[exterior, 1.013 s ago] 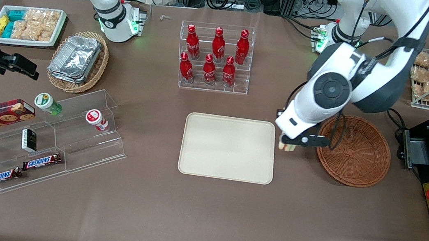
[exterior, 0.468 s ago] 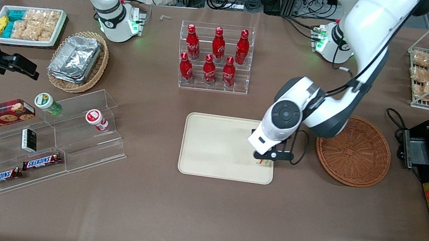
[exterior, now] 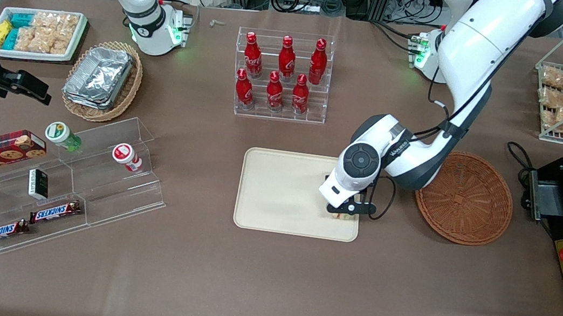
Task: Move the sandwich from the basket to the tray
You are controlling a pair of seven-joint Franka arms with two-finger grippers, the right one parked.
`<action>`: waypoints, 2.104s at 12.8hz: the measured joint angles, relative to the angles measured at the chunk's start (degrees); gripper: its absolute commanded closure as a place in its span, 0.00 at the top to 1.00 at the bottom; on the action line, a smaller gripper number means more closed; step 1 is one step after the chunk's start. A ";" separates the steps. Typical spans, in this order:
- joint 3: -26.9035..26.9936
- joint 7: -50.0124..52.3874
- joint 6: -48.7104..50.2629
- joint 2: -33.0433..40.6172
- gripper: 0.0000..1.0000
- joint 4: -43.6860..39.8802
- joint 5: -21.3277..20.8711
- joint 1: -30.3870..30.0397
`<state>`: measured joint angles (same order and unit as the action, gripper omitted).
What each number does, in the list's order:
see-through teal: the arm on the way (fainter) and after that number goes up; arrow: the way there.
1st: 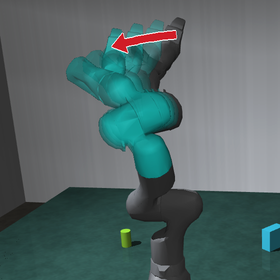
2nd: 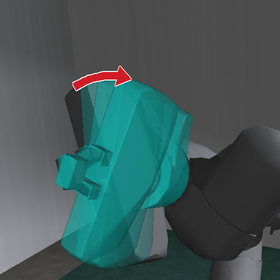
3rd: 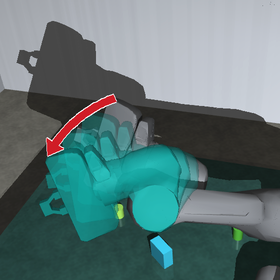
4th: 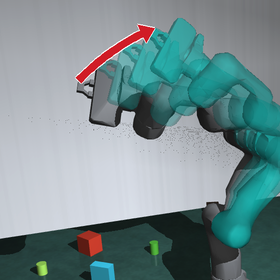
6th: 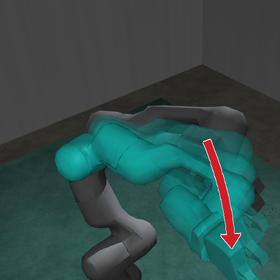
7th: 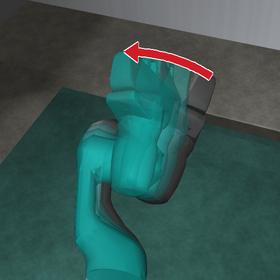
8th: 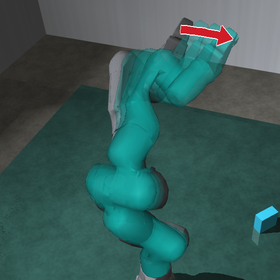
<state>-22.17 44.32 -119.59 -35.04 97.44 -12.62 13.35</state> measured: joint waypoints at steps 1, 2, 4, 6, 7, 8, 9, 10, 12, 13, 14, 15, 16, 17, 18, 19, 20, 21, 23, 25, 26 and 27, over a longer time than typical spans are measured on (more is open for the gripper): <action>0.01 0.00 -0.66 -0.10 0.00 0.36 -0.01 0.00; 0.05 0.00 -1.49 -0.23 0.00 1.00 -0.29 0.00; 0.16 0.00 -3.18 -0.64 0.00 2.45 -1.56 -0.04; 0.28 0.00 -3.88 -1.04 0.00 2.95 -1.87 -0.08; 0.31 0.00 -4.24 -1.23 0.65 2.96 -1.90 -0.10; 0.32 0.00 -4.38 -1.34 0.90 2.96 -1.91 -0.12; 0.34 0.00 -4.40 -1.34 0.99 2.96 -1.93 -0.15; 0.43 0.00 -4.44 -1.34 0.99 2.95 -1.94 -0.17; 0.98 0.00 -4.91 -1.45 0.99 2.95 -1.95 -0.18; 1.16 0.00 -5.26 -1.56 0.99 2.95 -1.95 -0.19; 1.21 0.00 -5.44 -1.65 0.99 2.95 -1.95 -0.18; 1.21 0.00 -5.49 -1.68 0.99 2.95 -1.96 -0.17; 1.21 0.00 -5.54 -1.68 0.99 2.95 -1.96 -0.16; 1.21 0.00 -5.60 -1.68 0.99 2.95 -1.97 -0.16; 1.21 0.00 -5.65 -1.68 0.99 2.95 -1.98 -0.16; 1.22 0.00 -5.69 -1.67 0.99 2.88 -1.99 -0.17; 1.29 0.00 -5.71 -1.55 0.99 2.65 -2.00 -0.20; 1.32 0.00 -5.64 -1.11 0.99 2.29 -2.00 -0.24; 1.33 0.01 -2.74 1.78 0.99 1.37 -1.99 -0.30; 1.32 0.28 1.53 7.06 0.99 0.61 -1.17 -0.48; 1.35 0.39 3.61 10.27 0.99 0.45 0.23 -0.88; 1.44 0.44 5.08 13.33 0.99 0.40 1.93 -1.71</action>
<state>-20.73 44.76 -114.50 -21.71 97.84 -10.69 11.65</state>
